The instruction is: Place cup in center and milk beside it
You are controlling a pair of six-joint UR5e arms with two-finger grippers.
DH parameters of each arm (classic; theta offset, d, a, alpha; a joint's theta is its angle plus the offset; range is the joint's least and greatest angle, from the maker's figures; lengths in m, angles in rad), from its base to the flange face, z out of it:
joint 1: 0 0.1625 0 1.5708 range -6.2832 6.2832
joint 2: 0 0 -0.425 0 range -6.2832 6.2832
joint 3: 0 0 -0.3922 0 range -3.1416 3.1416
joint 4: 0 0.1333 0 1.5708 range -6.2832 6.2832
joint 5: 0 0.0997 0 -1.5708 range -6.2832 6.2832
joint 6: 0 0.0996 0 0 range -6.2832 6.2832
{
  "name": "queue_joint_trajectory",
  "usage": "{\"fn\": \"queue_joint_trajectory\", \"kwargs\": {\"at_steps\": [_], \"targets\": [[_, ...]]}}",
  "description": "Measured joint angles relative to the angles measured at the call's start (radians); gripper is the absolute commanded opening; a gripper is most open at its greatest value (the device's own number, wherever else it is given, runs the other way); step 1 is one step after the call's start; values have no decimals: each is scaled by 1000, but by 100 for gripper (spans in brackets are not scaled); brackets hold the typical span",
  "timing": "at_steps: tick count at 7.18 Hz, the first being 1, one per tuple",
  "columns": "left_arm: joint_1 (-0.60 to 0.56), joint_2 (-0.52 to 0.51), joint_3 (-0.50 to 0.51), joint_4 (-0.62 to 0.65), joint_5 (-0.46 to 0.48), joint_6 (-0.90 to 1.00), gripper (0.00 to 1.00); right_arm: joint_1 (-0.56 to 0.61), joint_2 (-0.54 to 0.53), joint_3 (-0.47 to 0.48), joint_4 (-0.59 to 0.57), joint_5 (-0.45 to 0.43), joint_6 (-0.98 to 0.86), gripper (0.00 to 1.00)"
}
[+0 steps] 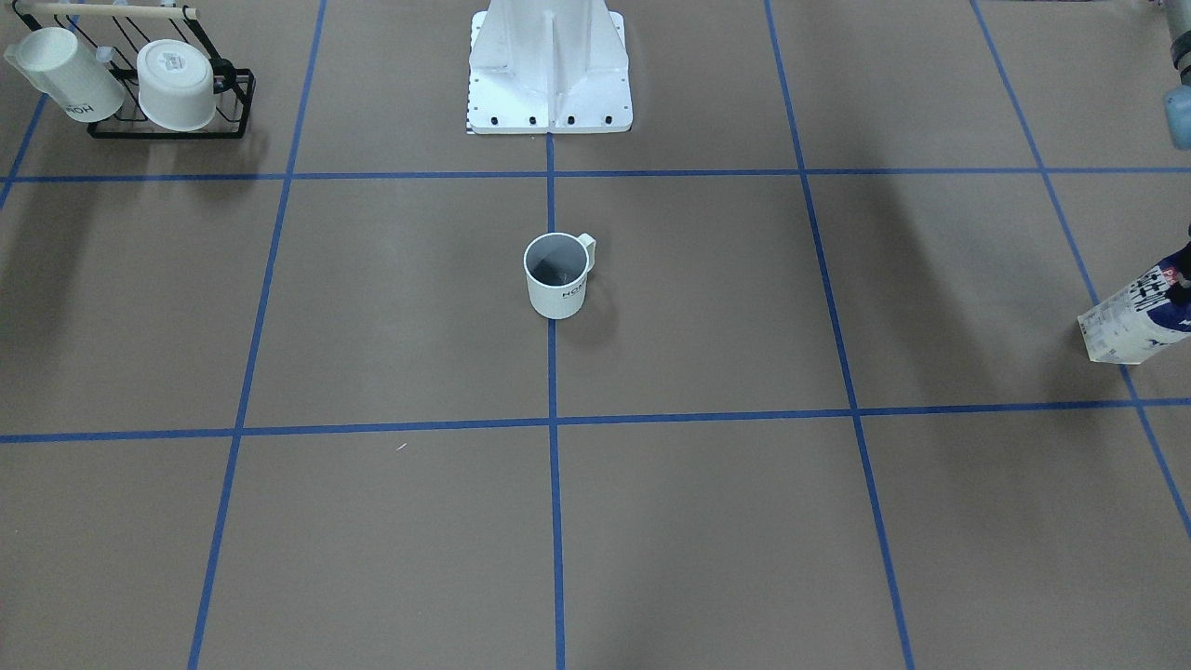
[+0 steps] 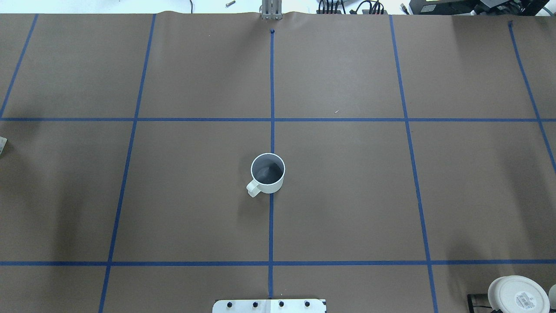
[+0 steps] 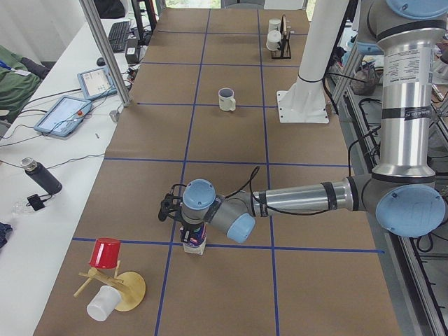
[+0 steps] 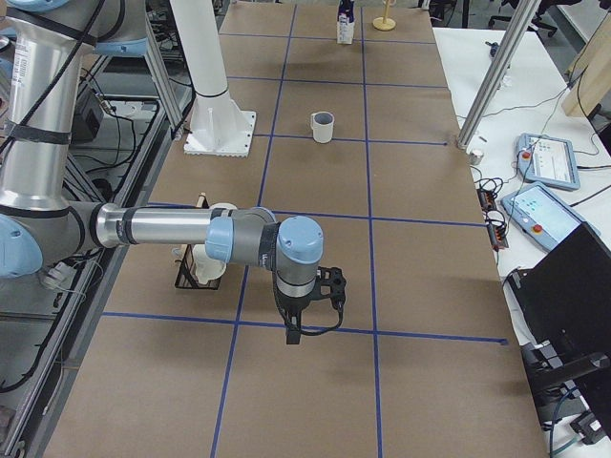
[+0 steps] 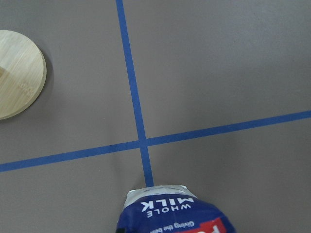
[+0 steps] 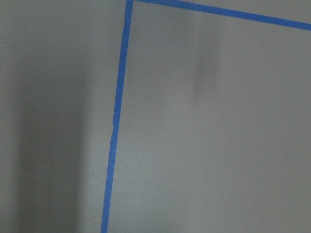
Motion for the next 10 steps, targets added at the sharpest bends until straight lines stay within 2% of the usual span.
{"fn": "queue_joint_trajectory", "kwargs": {"at_steps": [2, 5, 6, 8, 10], "targets": [[-4, 3, -63, 27, -7, -16, 0, 0, 0, 0, 0, 1, 0, 100], [10, -11, -299, 222, -7, -191, 0, 0, 0, 0, 0, 2, 0, 100], [49, -31, -358, 251, -3, -292, 0, 0, 0, 0, 0, 2, 0, 100], [197, -142, -437, 319, 53, -537, 0, 0, 0, -1, 0, 3, 0, 100], [358, -361, -512, 594, 159, -679, 0, 0, 0, -2, 0, 3, 0, 100]]}}
